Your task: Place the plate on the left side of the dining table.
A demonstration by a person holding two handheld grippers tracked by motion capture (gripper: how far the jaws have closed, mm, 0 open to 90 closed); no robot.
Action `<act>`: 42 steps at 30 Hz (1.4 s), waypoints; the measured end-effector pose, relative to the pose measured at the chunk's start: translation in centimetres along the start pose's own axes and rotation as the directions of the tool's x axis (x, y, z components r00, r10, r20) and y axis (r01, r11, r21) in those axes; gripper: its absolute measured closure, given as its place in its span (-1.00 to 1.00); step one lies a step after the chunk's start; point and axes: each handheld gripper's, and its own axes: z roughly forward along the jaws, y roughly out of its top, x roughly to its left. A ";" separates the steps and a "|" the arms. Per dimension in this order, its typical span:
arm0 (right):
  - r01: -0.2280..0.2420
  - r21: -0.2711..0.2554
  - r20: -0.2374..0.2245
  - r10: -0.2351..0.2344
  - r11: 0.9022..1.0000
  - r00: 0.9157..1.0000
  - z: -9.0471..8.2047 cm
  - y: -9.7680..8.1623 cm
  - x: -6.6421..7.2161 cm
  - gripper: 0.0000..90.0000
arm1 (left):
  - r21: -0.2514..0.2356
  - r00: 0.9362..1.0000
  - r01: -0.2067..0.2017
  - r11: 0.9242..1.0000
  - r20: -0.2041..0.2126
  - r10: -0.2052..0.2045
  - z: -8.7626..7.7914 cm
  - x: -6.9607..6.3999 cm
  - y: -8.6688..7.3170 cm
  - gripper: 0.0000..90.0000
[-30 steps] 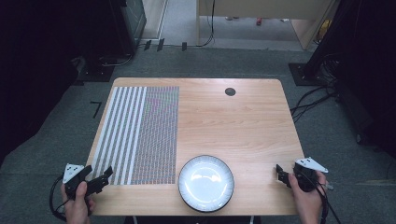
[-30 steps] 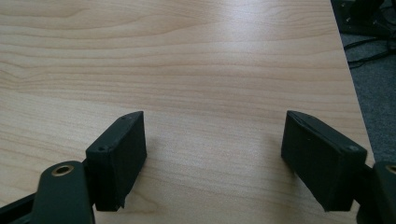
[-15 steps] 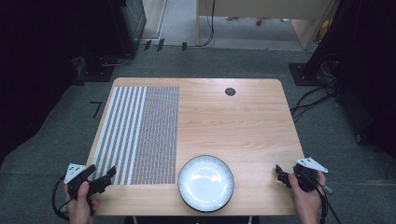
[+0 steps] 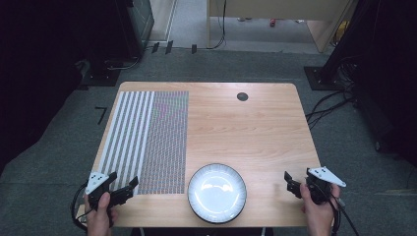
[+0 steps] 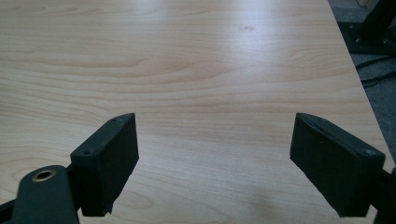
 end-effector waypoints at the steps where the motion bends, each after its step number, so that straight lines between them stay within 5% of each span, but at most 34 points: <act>1: 0.000 0.000 0.000 0.000 1.000 1.000 0.0 0.0 0.0 -0.66 | 0.000 1.000 0.000 1.000 0.000 0.000 0.0 0.0 0.0 -0.69; 42: 0.035 -0.050 -0.091 -0.040 0.998 0.995 -1.2 0.7 4.0 -0.65 | 0.000 0.998 -0.036 0.999 0.043 0.036 0.4 -2.8 -0.1 -0.69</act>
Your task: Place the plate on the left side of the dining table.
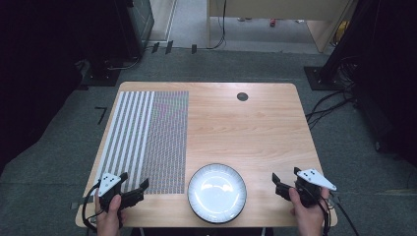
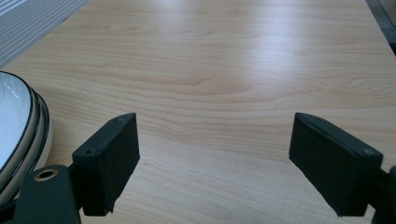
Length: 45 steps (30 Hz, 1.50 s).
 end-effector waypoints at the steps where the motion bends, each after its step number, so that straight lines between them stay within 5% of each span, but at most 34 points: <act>1: 0.001 -0.001 -0.002 -0.001 1.000 1.000 0.0 0.0 0.1 -0.65 | 0.000 1.000 -0.001 1.000 0.002 0.001 0.0 -0.1 0.0 -0.69; 35: 0.027 -0.005 -0.067 -0.027 1.000 0.997 0.2 0.0 2.5 -0.63 | -0.002 0.997 -0.016 1.000 0.080 0.016 0.7 -3.0 -0.1 -0.69; 45: 0.018 -0.025 -0.082 -0.019 1.000 0.996 0.2 0.1 3.3 -0.54 | -0.018 0.992 -0.041 0.999 0.121 0.043 1.1 -4.8 -0.3 -0.69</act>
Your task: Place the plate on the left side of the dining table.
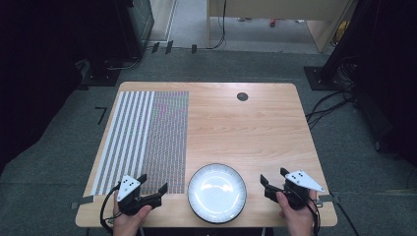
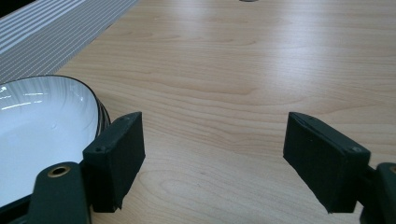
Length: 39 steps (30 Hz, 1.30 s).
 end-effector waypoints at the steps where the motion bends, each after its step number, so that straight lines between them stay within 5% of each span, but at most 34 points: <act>1: 0.000 0.000 0.000 0.000 1.000 1.000 0.0 0.0 0.0 -0.54 | 0.000 1.000 0.000 1.000 0.000 0.000 0.0 0.0 0.0 -0.69; 23: 0.001 -0.013 0.003 -0.001 1.000 1.000 0.3 0.2 1.9 -0.03 | 0.023 0.996 -0.035 0.999 0.081 0.033 1.3 -3.1 -0.5 -0.69; 28: 0.005 -0.046 -0.042 -0.007 0.999 0.999 0.2 0.2 2.5 0.11 | 0.017 0.990 -0.038 0.999 0.133 0.035 1.5 -3.7 -0.7 -0.67; 34: -0.017 -0.045 -0.087 0.013 0.999 0.996 0.2 -0.1 3.1 0.34 | 0.030 0.988 -0.048 0.998 0.148 0.043 2.0 -4.4 -0.9 -0.65; 39: -0.019 -0.036 -0.106 0.015 0.999 0.994 0.3 -0.3 3.6 0.44 | -0.001 0.990 -0.051 0.999 0.132 0.050 1.9 -5.1 -1.0 -0.38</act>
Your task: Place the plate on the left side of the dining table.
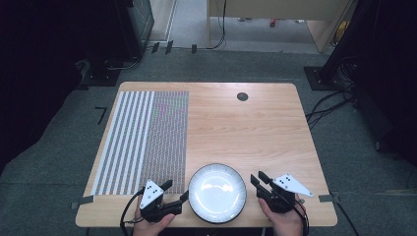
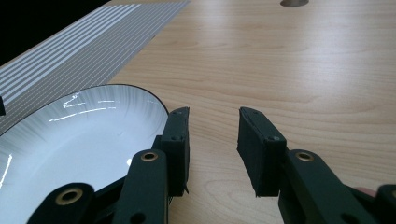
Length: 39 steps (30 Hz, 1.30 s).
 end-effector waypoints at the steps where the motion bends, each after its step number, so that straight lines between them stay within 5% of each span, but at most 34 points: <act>1: 0.000 0.000 0.000 0.000 1.000 1.000 0.0 0.0 0.0 0.44 | -0.005 1.000 0.001 1.000 0.003 -0.001 0.0 -0.1 0.0 -0.38; 5: -0.001 -0.004 -0.021 0.001 1.000 1.000 0.2 -0.2 0.3 0.50 | -0.006 1.000 -0.008 1.000 0.010 0.008 0.2 -0.4 -0.2 -0.28; 11: -0.072 0.042 -0.070 0.075 0.997 0.995 0.6 -0.4 0.4 0.67 | 0.016 1.000 -0.017 1.000 0.023 0.017 0.5 -0.7 -0.3 -0.07; 12: -0.083 0.047 -0.080 0.087 0.995 0.993 0.6 -0.4 0.4 0.70 | 0.021 0.999 -0.017 1.000 0.032 0.016 0.5 -0.7 -0.3 0.00; 13: -0.103 0.070 -0.093 0.110 0.992 0.990 0.6 -0.4 0.4 0.75 | 0.030 0.997 -0.015 0.999 0.071 0.013 0.6 -0.5 -0.3 0.28; 18: -0.121 0.123 -0.069 0.130 0.985 0.989 1.0 -0.6 0.7 0.77 | 0.044 0.993 -0.018 0.999 0.115 0.013 0.7 -0.6 -0.3 0.41; 30: -0.174 0.189 -0.068 0.189 0.966 0.980 1.5 -0.8 1.0 0.85 | 0.051 0.992 -0.027 0.998 0.128 0.020 0.9 -0.6 -0.4 0.39; 39: -0.171 0.192 -0.027 0.179 0.966 0.983 1.6 -0.7 1.8 0.90 | 0.054 0.991 -0.047 0.997 0.131 0.040 1.0 -1.1 -0.5 0.39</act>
